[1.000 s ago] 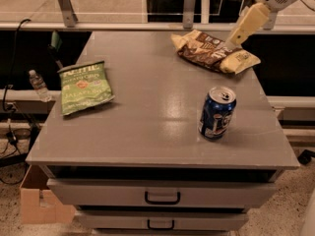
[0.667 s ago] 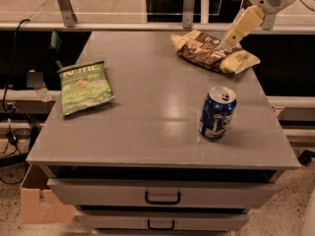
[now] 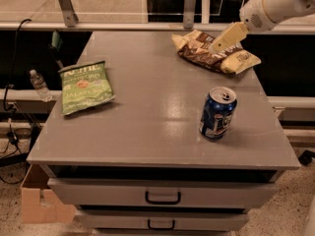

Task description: Pick brown chip bag

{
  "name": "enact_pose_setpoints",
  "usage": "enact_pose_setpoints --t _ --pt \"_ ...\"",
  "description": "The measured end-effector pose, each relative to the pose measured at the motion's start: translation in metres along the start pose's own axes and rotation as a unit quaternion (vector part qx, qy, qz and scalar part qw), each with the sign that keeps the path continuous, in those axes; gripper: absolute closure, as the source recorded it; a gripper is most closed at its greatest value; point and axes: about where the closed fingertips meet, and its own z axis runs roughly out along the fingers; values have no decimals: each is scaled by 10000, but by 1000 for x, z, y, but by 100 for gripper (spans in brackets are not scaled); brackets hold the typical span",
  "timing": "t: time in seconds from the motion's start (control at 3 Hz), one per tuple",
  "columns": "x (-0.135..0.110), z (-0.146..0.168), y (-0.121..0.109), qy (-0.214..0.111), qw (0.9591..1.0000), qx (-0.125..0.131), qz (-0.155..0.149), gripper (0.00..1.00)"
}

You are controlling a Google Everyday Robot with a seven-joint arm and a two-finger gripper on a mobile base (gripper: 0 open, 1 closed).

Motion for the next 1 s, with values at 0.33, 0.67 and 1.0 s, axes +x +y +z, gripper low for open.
enact_pose_setpoints --t 0.33,0.67,1.0 --pt "8 26 -13 -328 9980 145 514 0" --pt "20 48 -25 -487 9936 212 995 0" --pt "35 65 -24 -416 9897 140 1365 0"
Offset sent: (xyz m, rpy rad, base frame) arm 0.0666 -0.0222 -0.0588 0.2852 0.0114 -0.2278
